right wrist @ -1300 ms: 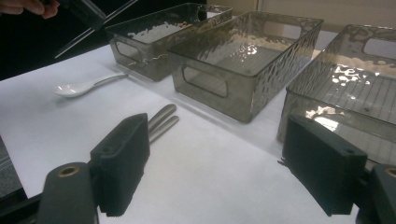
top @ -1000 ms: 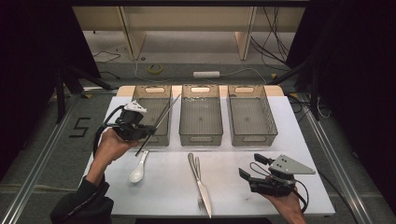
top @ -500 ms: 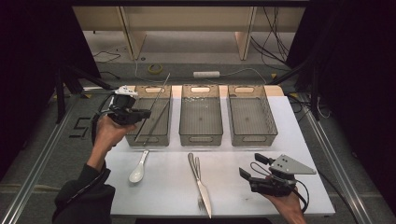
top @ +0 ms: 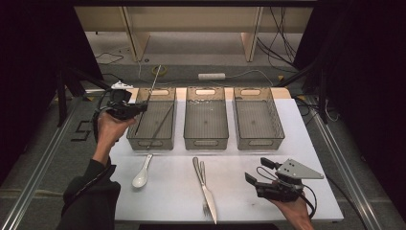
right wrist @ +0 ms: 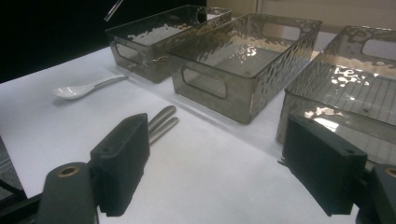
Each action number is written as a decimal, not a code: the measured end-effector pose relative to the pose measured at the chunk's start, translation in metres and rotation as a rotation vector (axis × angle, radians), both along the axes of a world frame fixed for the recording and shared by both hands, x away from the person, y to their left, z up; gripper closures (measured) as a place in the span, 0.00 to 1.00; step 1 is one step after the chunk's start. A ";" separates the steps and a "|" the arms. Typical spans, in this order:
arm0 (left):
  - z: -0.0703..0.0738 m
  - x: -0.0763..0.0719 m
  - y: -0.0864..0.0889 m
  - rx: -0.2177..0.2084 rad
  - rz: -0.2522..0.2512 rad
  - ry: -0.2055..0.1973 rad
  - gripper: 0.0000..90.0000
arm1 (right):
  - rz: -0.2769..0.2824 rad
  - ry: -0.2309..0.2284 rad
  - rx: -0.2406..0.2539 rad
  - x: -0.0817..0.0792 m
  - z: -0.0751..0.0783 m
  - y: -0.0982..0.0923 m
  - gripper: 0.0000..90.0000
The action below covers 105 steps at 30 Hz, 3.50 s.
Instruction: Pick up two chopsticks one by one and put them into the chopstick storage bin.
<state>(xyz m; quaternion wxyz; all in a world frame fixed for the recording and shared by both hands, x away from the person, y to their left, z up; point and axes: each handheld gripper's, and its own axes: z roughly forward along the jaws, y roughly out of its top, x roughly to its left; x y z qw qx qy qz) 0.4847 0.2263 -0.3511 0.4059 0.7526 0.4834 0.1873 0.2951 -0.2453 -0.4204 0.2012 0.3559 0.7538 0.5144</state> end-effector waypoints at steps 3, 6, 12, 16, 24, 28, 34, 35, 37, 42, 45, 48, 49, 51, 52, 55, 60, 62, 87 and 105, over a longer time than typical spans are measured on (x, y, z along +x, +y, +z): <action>-0.003 0.004 0.002 0.011 0.016 -0.002 0.94 | 0.007 -0.002 -0.001 0.000 0.000 0.001 0.27; -0.008 0.008 0.006 -0.005 0.032 -0.002 0.94 | 0.008 -0.003 -0.001 0.000 0.000 0.001 0.27; -0.021 0.015 0.008 0.006 0.049 0.014 0.94 | 0.010 -0.006 0.001 -0.001 0.001 0.001 0.27; -0.028 0.018 0.008 0.009 0.059 0.022 0.94 | 0.010 -0.004 -0.002 -0.001 0.000 0.001 0.27; -0.038 0.020 0.012 0.011 0.079 0.033 0.94 | 0.009 -0.004 -0.003 -0.002 0.000 0.001 0.27; -0.041 0.020 0.010 0.020 0.080 0.034 0.94 | 0.008 -0.003 -0.004 -0.002 0.000 0.001 0.27; -0.048 0.021 0.007 0.044 0.073 0.046 0.94 | 0.007 -0.003 -0.004 -0.002 0.000 0.001 0.27; -0.049 0.021 0.007 0.048 0.073 0.050 0.94 | 0.007 -0.004 -0.004 -0.002 0.000 0.001 0.27; -0.053 0.022 0.006 0.054 0.074 0.058 0.94 | 0.007 -0.006 -0.002 -0.002 0.000 0.001 0.27; -0.058 0.022 0.005 0.066 0.073 0.073 0.94 | 0.008 -0.003 -0.003 -0.002 0.000 0.001 0.27; -0.061 0.023 0.004 0.070 0.075 0.081 0.94 | 0.009 -0.003 -0.003 -0.002 0.000 0.001 0.27; -0.064 0.024 0.004 0.075 0.076 0.090 0.94 | 0.010 -0.004 -0.005 -0.002 0.000 0.001 0.27; -0.066 0.024 0.004 0.077 0.076 0.092 0.94 | 0.008 -0.003 -0.003 -0.002 0.000 0.001 0.27; -0.067 0.024 0.004 0.080 0.078 0.098 0.94 | 0.008 -0.003 -0.003 -0.002 0.000 0.001 0.27; -0.067 0.024 0.004 0.084 0.076 0.100 0.94 | 0.009 -0.003 -0.003 -0.002 0.000 0.001 0.27; -0.069 0.025 0.003 0.087 0.071 0.103 0.94 | 0.008 -0.003 -0.002 -0.002 0.000 0.001 0.27; -0.070 0.025 0.000 0.102 0.070 0.115 0.93 | 0.010 -0.005 -0.006 -0.002 0.000 0.001 0.27; -0.071 0.025 -0.001 0.109 0.069 0.119 0.93 | 0.010 -0.004 -0.005 -0.002 0.000 0.001 0.27; -0.041 -0.002 -0.008 0.109 0.025 0.210 0.38 | 0.009 -0.007 -0.006 -0.003 0.001 0.000 0.27; -0.029 -0.041 -0.027 0.168 -0.036 0.229 0.23 | 0.009 -0.007 -0.004 -0.003 0.001 0.000 0.27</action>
